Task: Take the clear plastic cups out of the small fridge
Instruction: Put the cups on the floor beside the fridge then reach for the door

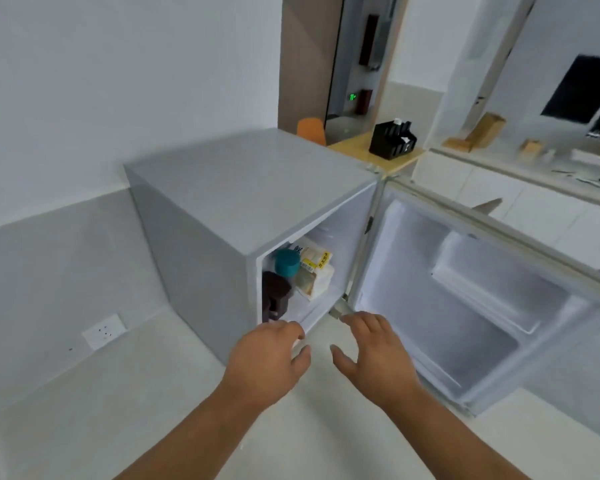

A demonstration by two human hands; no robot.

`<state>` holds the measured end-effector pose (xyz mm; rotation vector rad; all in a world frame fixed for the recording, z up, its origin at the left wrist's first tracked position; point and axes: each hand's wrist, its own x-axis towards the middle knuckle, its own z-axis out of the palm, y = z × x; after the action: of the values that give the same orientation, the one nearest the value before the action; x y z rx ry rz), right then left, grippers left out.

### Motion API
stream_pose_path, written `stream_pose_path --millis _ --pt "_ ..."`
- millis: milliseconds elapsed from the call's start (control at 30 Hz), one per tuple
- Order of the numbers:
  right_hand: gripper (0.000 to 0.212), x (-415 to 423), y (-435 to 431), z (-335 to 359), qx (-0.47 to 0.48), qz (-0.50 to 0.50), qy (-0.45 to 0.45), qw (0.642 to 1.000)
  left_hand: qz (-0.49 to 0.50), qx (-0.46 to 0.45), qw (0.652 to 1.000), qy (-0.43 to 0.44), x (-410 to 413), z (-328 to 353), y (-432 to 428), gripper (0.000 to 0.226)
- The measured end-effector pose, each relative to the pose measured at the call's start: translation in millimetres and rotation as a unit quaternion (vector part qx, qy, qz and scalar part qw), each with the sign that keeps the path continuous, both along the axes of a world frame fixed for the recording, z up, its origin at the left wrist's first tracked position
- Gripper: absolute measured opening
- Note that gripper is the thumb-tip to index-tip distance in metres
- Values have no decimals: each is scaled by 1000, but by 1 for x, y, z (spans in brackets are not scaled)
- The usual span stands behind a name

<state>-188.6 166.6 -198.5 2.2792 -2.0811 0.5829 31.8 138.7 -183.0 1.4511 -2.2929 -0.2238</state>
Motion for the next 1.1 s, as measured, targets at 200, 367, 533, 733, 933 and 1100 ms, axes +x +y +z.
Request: stream_pose_path --millis 200,367,533,733,933,1100 --pt "56 -88 -29 129 -174 -14 60 983 -55 -203 977 23 -58 129 -53 42" --pt "62 -166 -36 179 -110 -144 110 977 22 -127 986 -103 -44 173 -108 62" --pt "49 -232 -12 163 52 -255 116 959 56 -29 993 -104 -27 158 -139 53" --pt "40 -208 14 159 11 -241 54 969 43 -43 996 -61 -28 149 -144 39" --pt "40 -130 45 161 -12 -77 -39 996 43 0 999 3 -26 159 -137 35" --pt "53 -37 18 147 -32 83 -71 993 29 39 998 39 -17 166 -132 38"
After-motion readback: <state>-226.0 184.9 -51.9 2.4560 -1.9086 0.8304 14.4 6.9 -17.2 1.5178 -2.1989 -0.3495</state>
